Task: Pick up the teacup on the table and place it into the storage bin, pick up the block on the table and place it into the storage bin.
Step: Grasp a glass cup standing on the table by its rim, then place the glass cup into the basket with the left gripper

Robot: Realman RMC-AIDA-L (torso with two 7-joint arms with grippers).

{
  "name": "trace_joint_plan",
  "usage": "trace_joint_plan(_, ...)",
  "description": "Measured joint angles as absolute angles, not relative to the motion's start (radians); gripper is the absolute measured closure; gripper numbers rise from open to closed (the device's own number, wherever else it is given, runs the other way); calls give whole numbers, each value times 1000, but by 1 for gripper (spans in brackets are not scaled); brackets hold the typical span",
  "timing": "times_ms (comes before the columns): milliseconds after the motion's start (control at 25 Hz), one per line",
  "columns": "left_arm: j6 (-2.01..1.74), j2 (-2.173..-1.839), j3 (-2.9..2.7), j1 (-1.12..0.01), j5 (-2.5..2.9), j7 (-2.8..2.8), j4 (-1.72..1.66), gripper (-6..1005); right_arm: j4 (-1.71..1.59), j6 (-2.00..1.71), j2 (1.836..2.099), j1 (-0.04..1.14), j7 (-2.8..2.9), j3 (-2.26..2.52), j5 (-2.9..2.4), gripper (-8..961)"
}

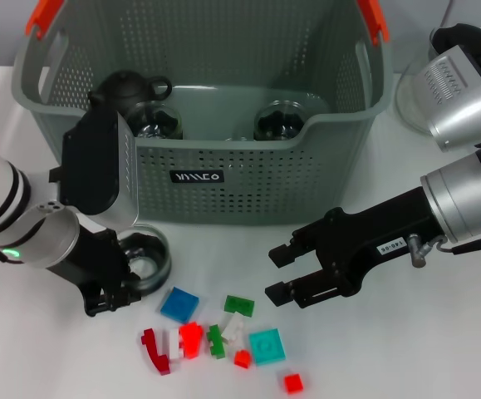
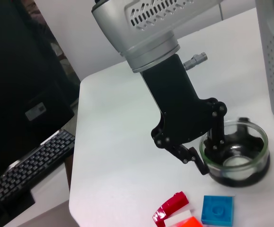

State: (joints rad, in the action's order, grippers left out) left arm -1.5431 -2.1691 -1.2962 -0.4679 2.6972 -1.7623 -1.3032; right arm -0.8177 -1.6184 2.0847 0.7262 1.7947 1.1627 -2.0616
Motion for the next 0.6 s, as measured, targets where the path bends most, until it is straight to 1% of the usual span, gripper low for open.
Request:
trace_joint_plan(320, -1627, -2168, -1244, -469, 2660, -1761, -1346, 867, -818, -1621, 2081, 722, 1794, 1163, -2062, 329)
trace_joint_plan(560, -1842, -2165, -1047, -479, 2511, -1754, -1422, 954, -816, -1621, 2076, 721, 1788, 1163, -2062, 329)
trace_joint_plan(600, -1887, -2165, -997, -485, 2480, -1754, -1441, 954, -816, -1622, 2075, 721, 1787, 1163, -2062, 329)
